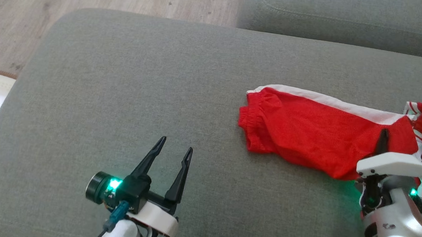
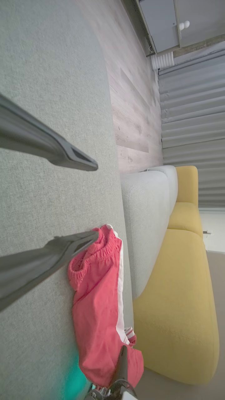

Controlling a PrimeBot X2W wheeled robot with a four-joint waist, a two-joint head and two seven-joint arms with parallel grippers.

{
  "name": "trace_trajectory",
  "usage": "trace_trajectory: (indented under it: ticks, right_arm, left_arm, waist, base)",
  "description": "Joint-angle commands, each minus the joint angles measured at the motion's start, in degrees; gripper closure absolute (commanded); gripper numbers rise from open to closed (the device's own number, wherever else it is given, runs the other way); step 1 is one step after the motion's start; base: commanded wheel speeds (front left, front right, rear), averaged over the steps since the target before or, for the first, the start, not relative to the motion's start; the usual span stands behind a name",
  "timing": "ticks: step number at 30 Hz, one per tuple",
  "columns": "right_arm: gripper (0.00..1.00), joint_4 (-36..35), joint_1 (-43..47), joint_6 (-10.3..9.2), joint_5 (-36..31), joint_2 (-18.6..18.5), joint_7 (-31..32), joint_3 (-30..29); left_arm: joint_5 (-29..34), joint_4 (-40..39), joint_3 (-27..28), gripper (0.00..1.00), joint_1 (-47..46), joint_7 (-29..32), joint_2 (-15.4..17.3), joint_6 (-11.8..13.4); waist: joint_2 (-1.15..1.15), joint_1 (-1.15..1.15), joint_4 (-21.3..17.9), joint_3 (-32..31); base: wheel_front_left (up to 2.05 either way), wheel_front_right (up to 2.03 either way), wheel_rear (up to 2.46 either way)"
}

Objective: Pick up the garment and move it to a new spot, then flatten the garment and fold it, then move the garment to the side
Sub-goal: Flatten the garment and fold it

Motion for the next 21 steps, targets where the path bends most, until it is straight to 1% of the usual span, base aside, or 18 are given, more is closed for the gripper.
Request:
trace_trajectory:
  ticks: [1, 4, 8, 12, 13, 17, 21]
  right_arm:
    - [1.0, -2.71, -2.16, 0.44, 0.4, 0.76, -1.04, 2.82]
    - [1.0, -4.46, -2.14, 0.44, 0.87, 1.1, -1.23, 5.74]
    - [1.0, -7.18, -2.02, 0.44, 2.16, 1.35, -1.33, 11.43]
    - [1.0, -9.49, -1.83, 0.44, 5.51, 1.39, -1.44, 17.99]
    - [1.0, -9.49, -1.83, 0.44, 5.51, 1.39, -1.44, 17.99]
    - [1.0, -10.27, -1.98, 0.44, 8.83, 1.4, -1.58, 22.89]
    - [1.0, -9.55, -2.69, 0.44, 10.07, 1.4, -1.68, 26.32]
  left_arm:
    - [0.02, -2.09, 2.44, 0.0, -0.39, -0.3, 0.52, -0.29]
    - [0.01, -1.76, 2.43, 0.0, 0.03, -0.3, 0.52, -0.47]
    - [0.06, -1.14, 2.3, 0.0, 0.43, -0.3, 0.48, -0.58]
    - [-0.27, -1.04, 2.33, 0.0, 0.69, -0.3, 0.41, -0.67]
    - [-0.27, -1.04, 2.33, 0.0, 0.69, -0.3, 0.41, -0.67]
    - [-0.32, -1.06, 2.16, 0.0, 0.75, -0.3, 0.34, -0.67]
    - [-0.35, -1.1, 2.25, 0.0, 0.94, -0.3, 0.29, -0.55]
  waist:
    - [0.0, 0.0, 0.7, -0.38]
    - [0.0, 0.0, 1.54, -1.1]
    - [0.0, 0.0, 2.78, -2.13]
    - [0.0, 0.0, 4.12, -2.56]
    - [0.0, 0.0, 4.12, -2.56]
    - [0.0, 0.0, 5.89, -2.54]
    - [0.0, 0.0, 7.55, -2.27]
  base:
    - [0.0, 0.0, 0.0]
    - [0.0, 0.0, 0.0]
    - [0.0, 0.0, 0.0]
    - [0.0, 0.0, 0.0]
    - [0.0, 0.0, 0.0]
    - [0.0, 0.0, 0.0]
    - [0.0, 0.0, 0.0]
